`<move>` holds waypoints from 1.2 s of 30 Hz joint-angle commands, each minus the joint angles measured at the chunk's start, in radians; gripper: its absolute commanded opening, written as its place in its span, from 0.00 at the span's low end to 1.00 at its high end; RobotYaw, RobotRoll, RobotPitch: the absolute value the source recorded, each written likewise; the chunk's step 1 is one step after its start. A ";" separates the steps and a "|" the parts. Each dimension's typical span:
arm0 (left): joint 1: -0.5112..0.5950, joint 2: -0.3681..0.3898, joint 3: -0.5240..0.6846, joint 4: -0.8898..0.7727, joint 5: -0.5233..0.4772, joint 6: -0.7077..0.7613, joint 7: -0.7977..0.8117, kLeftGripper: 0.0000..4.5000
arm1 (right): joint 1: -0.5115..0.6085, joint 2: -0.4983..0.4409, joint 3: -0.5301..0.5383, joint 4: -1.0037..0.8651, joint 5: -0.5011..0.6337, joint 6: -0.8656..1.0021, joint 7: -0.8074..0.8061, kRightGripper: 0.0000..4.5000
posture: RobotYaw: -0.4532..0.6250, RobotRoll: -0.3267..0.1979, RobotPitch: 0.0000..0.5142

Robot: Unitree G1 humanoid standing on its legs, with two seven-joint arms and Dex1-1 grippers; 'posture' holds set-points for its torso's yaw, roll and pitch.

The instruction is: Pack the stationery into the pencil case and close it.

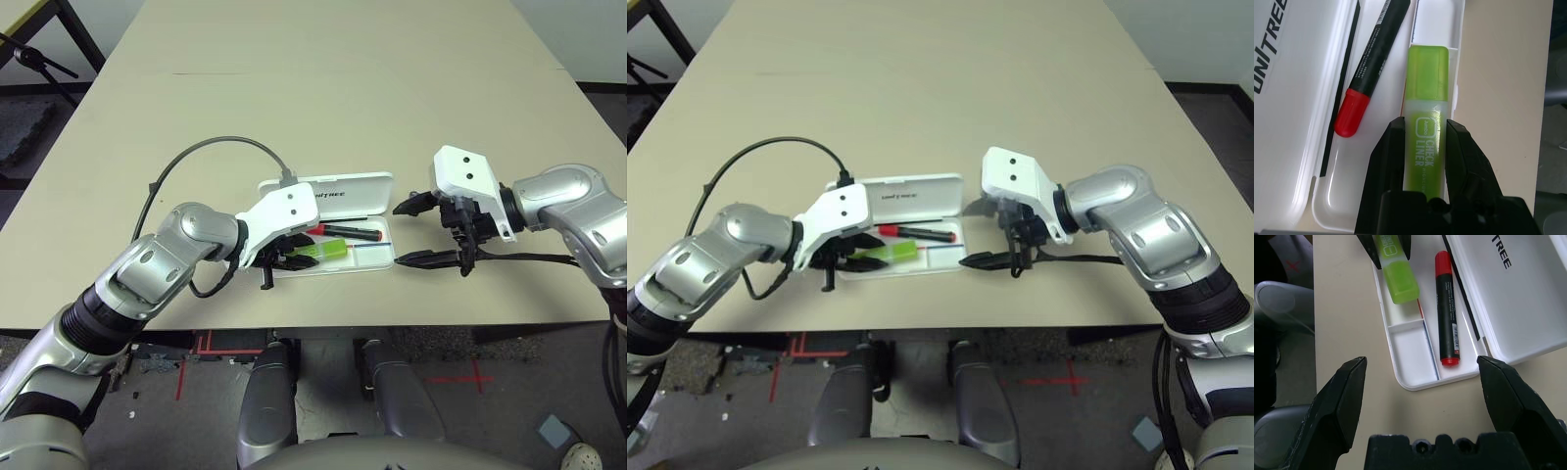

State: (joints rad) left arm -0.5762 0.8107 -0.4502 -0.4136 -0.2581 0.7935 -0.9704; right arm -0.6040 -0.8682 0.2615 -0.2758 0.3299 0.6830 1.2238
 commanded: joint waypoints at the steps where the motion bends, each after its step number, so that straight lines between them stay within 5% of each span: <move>1: 0.012 -0.010 -0.008 -0.014 0.006 -0.001 -0.014 0.24 | 0.016 -0.011 -0.012 -0.027 0.005 0.007 -0.005 1.00 | 0.37 0.62 0.39; 6: 0.005 -0.026 0.011 -0.025 -0.005 0.003 -0.016 0.24 | 0.020 -0.011 -0.010 -0.025 0.003 0.003 -0.010 1.00 | 0.37 0.62 0.38; 7: 0.002 -0.032 0.020 -0.031 -0.011 0.006 -0.013 0.41 | 0.020 -0.011 -0.010 -0.024 0.002 0.002 -0.010 1.00 | 0.37 0.62 0.38; 14: 0.005 -0.031 0.106 -0.092 -0.063 0.028 -0.019 0.99 | 0.027 -0.014 -0.011 -0.014 0.000 -0.004 -0.009 1.00 | 0.38 0.62 0.38; 26: 0.047 0.098 0.467 -0.118 -0.241 0.052 -0.039 0.99 | 0.096 -0.139 -0.187 -0.003 0.099 0.139 -0.023 1.00 | 0.38 0.62 0.39; 36: 0.031 0.078 0.464 -0.058 -0.237 0.012 -0.006 0.99 | -0.032 0.041 -0.292 0.110 0.077 0.408 -0.399 1.00 | 0.35 0.62 0.38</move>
State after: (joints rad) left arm -0.5383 0.8932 0.0266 -0.4850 -0.4924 0.8160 -0.9850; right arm -0.6177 -0.8415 -0.0106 -0.1825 0.4149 1.0536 0.8781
